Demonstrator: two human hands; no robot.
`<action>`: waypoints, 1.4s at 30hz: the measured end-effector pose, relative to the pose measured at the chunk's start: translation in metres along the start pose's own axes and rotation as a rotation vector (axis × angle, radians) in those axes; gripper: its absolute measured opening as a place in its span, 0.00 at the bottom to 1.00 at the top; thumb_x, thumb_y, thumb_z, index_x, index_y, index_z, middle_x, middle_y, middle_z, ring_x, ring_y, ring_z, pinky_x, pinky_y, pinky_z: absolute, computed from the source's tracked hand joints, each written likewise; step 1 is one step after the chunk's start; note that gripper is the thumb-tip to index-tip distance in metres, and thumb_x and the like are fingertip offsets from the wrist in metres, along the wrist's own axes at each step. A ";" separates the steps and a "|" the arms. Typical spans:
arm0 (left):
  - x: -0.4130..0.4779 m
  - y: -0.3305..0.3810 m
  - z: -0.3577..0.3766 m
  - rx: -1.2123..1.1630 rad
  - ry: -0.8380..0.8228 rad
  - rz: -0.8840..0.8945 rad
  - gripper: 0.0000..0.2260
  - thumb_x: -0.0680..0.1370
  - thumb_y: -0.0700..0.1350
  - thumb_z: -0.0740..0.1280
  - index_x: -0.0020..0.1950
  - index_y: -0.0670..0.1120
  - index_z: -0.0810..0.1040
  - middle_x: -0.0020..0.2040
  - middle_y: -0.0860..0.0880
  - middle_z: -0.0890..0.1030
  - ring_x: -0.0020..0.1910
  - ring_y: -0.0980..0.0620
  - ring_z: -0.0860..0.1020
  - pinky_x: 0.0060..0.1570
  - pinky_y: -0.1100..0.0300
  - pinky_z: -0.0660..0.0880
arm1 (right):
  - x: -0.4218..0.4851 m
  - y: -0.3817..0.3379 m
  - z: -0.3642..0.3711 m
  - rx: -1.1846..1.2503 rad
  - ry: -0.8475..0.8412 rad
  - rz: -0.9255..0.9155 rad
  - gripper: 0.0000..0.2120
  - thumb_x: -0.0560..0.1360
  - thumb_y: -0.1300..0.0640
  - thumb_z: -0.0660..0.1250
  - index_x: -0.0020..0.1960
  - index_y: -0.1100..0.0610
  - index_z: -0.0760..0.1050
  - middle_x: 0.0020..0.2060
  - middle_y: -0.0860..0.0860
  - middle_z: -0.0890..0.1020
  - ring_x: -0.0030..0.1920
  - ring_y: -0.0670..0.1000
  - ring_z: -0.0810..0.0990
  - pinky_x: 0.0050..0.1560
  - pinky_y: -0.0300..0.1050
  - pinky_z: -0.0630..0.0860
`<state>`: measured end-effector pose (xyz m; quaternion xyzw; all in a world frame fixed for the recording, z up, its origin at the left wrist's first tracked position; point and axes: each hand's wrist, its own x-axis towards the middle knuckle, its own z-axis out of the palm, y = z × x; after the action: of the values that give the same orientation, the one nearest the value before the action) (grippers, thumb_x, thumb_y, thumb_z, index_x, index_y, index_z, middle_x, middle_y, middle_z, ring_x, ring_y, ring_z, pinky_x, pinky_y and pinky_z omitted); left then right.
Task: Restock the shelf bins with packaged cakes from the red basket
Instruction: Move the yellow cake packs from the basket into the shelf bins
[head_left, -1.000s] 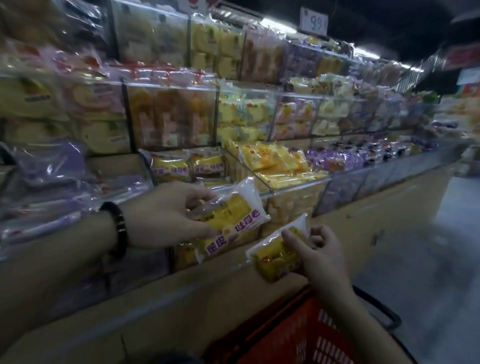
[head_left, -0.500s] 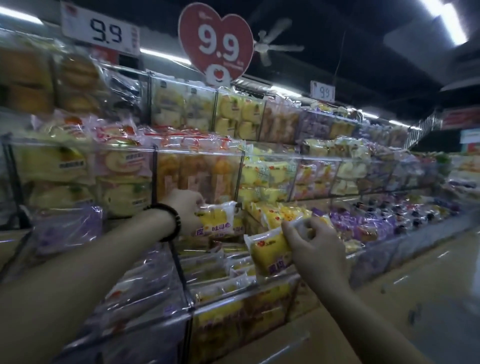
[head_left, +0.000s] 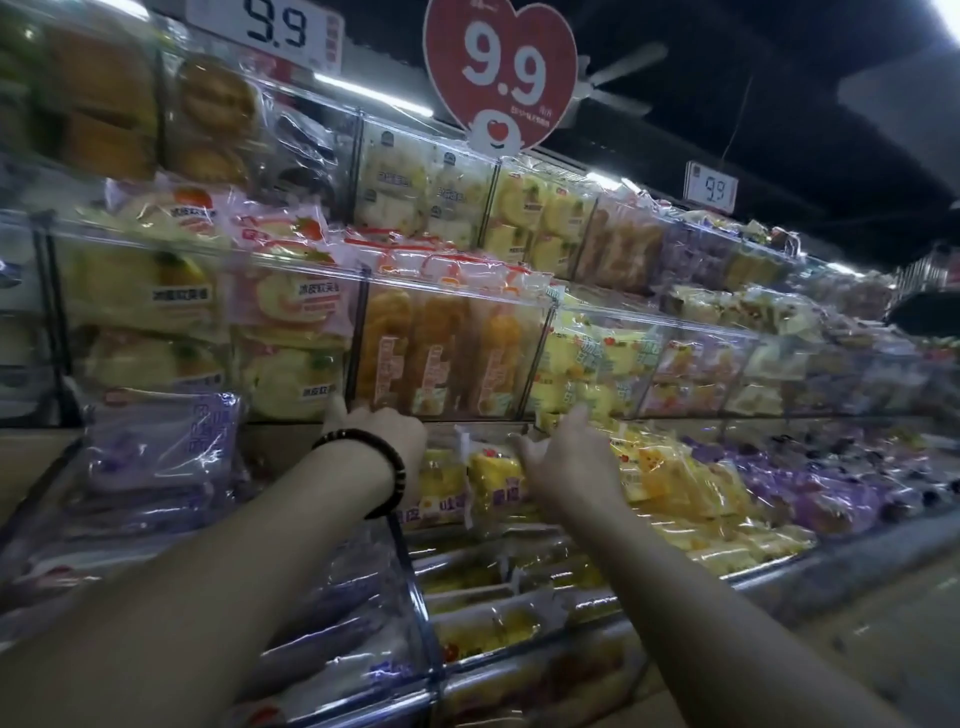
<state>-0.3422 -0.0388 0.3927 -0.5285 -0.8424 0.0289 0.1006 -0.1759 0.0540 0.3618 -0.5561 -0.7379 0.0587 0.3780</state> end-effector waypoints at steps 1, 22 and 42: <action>-0.003 0.000 -0.001 0.000 0.003 0.016 0.18 0.76 0.48 0.67 0.66 0.57 0.76 0.65 0.47 0.76 0.70 0.38 0.68 0.73 0.32 0.52 | -0.001 0.004 0.010 -0.069 -0.006 -0.015 0.24 0.80 0.47 0.70 0.68 0.55 0.64 0.51 0.54 0.78 0.48 0.55 0.80 0.41 0.48 0.80; -0.008 0.011 0.005 -0.106 0.030 0.150 0.18 0.77 0.57 0.67 0.67 0.64 0.70 0.67 0.50 0.75 0.68 0.41 0.71 0.70 0.37 0.58 | -0.029 0.033 -0.005 0.004 -0.228 -0.193 0.26 0.69 0.50 0.82 0.59 0.47 0.70 0.58 0.52 0.71 0.54 0.51 0.74 0.51 0.48 0.82; -0.127 0.098 -0.039 -0.460 -0.004 0.551 0.07 0.80 0.58 0.68 0.54 0.57 0.79 0.47 0.57 0.83 0.45 0.56 0.81 0.47 0.55 0.80 | -0.119 0.088 -0.121 0.341 -0.240 -0.134 0.04 0.78 0.49 0.74 0.48 0.48 0.81 0.41 0.48 0.86 0.43 0.49 0.85 0.39 0.47 0.81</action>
<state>-0.1940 -0.1117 0.3977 -0.7444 -0.6531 -0.1343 -0.0343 -0.0207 -0.0564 0.3442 -0.4227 -0.7924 0.2231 0.3790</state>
